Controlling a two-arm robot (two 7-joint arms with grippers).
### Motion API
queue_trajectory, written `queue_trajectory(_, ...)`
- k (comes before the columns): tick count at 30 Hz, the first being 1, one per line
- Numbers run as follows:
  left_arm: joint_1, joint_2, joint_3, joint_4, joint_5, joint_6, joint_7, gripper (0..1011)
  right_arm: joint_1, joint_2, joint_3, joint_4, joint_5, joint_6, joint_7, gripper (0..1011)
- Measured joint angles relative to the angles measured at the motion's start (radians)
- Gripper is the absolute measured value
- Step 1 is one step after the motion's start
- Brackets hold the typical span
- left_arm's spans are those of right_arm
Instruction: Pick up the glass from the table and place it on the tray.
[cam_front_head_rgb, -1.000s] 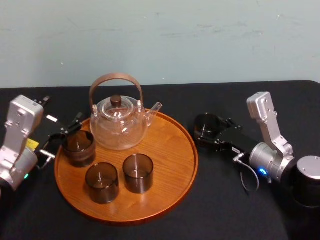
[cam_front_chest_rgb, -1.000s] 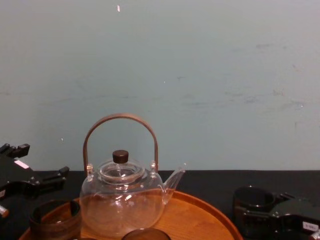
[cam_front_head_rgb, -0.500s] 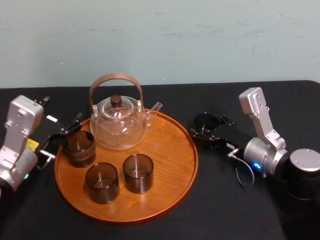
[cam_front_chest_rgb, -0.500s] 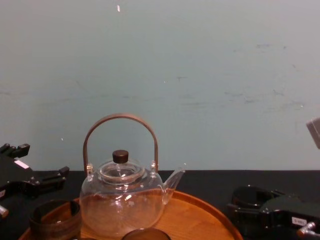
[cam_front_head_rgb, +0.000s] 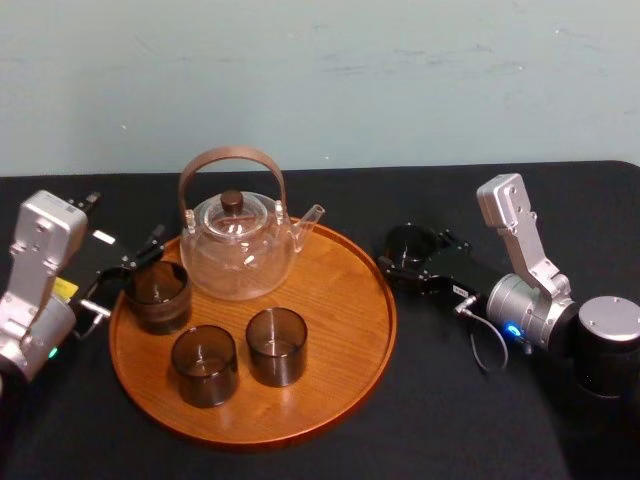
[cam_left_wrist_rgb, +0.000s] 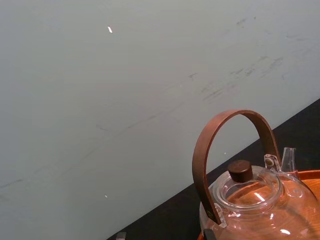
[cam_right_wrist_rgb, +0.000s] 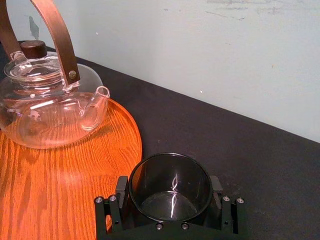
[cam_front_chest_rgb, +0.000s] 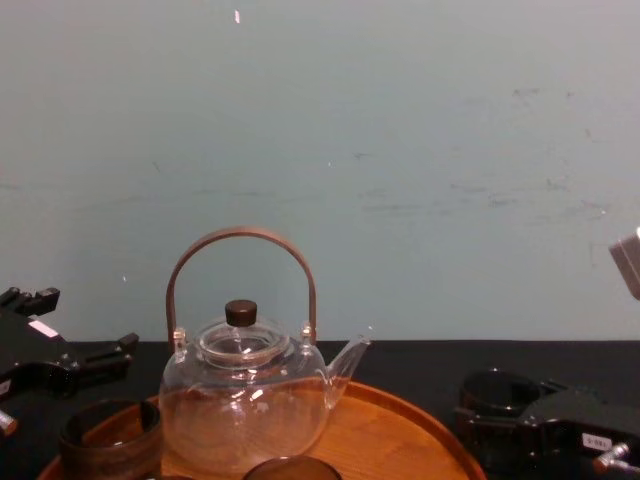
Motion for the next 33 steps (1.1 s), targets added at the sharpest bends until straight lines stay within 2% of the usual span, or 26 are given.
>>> queue_trajectory(6, 0.0, 0.0, 0.0, 0.0, 0.0, 0.0, 0.0, 1001, -0.002, 0.001, 0.001, -0.002, 0.001, 0.0, 0.0, 905)
queue_trajectory(33, 0.0, 0.0, 0.0, 0.0, 0.0, 0.0, 0.0, 1001, -0.004, 0.002, 0.002, -0.005, 0.002, 0.0, -0.001, 904)
